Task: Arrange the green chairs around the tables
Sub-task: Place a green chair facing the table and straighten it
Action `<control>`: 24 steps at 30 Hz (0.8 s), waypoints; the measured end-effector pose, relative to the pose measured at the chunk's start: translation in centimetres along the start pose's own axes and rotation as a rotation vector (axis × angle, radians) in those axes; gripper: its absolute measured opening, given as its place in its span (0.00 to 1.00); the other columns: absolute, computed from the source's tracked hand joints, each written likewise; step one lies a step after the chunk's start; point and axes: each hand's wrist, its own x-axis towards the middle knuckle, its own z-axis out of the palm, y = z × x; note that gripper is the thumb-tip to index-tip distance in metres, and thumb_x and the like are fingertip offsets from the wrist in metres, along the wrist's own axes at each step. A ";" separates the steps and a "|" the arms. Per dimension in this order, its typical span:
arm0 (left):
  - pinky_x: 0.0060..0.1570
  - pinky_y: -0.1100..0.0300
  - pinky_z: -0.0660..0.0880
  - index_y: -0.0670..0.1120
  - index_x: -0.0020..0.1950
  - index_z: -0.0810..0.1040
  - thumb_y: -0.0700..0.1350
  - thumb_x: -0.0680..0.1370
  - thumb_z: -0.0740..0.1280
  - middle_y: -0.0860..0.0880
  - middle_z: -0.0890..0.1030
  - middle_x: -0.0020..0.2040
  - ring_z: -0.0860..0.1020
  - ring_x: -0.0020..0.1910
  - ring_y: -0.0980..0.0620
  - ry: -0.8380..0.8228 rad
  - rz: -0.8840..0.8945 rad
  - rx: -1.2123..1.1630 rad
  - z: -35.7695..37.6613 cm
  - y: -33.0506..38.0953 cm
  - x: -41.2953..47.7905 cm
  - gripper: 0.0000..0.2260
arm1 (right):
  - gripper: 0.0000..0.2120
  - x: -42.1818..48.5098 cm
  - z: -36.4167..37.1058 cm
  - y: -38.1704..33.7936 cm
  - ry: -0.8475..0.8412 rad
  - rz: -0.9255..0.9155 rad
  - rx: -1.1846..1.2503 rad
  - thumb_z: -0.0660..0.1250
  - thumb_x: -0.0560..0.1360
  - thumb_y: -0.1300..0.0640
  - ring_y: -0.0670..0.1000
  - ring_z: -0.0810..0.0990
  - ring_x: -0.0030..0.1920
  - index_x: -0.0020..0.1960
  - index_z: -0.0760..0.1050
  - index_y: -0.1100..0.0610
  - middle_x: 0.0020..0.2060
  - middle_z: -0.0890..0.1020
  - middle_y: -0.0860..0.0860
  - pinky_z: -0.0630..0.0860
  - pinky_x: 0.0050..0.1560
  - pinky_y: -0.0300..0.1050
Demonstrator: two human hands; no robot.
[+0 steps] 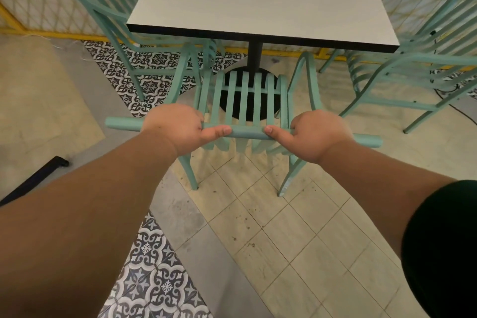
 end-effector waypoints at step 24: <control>0.30 0.56 0.73 0.50 0.34 0.79 0.87 0.56 0.33 0.50 0.80 0.31 0.79 0.32 0.51 -0.135 -0.052 -0.015 -0.7 -1.1 1.7 0.51 | 0.51 1.7 0.2 0.2 -0.014 -0.002 -0.003 0.30 0.61 0.14 0.50 0.78 0.25 0.31 0.77 0.51 0.23 0.77 0.48 0.75 0.25 0.44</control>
